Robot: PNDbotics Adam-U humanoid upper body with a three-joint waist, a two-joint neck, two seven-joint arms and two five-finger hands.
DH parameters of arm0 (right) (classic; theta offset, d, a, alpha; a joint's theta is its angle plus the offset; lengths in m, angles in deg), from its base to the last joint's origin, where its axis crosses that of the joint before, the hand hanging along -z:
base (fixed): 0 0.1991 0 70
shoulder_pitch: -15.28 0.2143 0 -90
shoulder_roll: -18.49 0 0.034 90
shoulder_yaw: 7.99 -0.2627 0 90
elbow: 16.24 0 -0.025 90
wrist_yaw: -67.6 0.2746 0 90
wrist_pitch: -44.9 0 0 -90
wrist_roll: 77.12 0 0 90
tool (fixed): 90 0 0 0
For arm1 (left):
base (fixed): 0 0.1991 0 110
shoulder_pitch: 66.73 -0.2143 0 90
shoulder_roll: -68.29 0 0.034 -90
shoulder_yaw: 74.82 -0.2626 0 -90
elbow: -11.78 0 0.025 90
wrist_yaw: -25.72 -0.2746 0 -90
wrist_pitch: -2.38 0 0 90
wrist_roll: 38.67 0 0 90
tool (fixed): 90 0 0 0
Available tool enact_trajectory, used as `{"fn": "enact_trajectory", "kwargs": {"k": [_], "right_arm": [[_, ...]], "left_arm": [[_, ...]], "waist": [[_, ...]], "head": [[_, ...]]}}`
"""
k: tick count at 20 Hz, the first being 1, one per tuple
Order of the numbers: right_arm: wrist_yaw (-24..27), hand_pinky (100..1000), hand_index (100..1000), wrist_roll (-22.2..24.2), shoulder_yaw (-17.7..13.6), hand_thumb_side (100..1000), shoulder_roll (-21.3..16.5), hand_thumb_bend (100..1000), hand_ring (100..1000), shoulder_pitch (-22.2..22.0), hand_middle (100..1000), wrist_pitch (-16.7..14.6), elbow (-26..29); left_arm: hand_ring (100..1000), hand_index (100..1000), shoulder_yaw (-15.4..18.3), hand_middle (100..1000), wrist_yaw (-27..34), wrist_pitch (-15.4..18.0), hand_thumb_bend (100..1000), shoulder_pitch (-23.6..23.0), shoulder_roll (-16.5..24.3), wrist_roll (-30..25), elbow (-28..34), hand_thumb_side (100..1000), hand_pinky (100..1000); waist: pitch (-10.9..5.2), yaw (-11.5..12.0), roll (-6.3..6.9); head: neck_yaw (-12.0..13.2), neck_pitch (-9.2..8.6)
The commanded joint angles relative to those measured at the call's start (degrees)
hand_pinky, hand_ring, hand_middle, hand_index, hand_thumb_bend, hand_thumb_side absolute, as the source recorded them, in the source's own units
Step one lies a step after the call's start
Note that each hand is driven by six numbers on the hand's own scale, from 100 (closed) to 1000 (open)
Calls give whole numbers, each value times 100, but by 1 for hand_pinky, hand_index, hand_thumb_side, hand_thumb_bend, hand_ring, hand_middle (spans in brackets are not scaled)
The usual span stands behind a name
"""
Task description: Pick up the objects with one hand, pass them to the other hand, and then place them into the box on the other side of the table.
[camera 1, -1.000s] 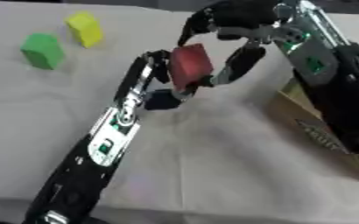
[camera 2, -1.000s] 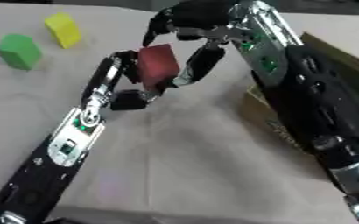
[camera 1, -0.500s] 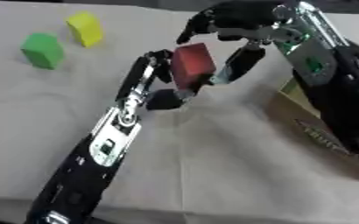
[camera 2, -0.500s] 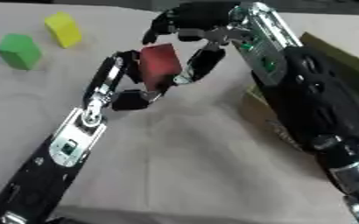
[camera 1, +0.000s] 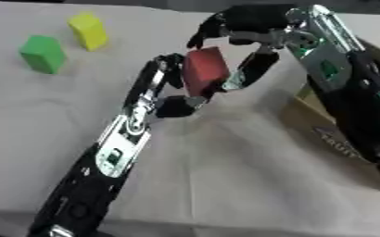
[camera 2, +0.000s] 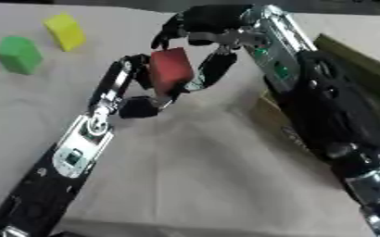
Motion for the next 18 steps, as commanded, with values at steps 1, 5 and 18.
{"fn": "enact_trajectory", "kwargs": {"k": [1, 5, 18], "right_arm": [[-75, 883, 858, 452, -85, 414, -46, 427, 831, 102, 709, -474, 6], [-135, 879, 824, 406, -92, 412, -56, 423, 825, 87, 681, -481, -27], [123, 857, 716, 240, -81, 367, -65, 336, 795, 67, 571, -262, -27]], "left_arm": [[459, 407, 2, 264, -30, 10, 100, 125, -24, -12, 162, 244, 537], [460, 408, 0, 265, -31, 11, 100, 131, -22, -11, 187, 246, 538], [462, 411, -9, 268, -39, 18, 100, 153, -66, -11, 154, 251, 540]], "waist": [[-47, 7, -66], [-44, 6, -66], [-32, 2, -67]], "head": [[-4, 32], [1, 32], [-3, 32]]}}
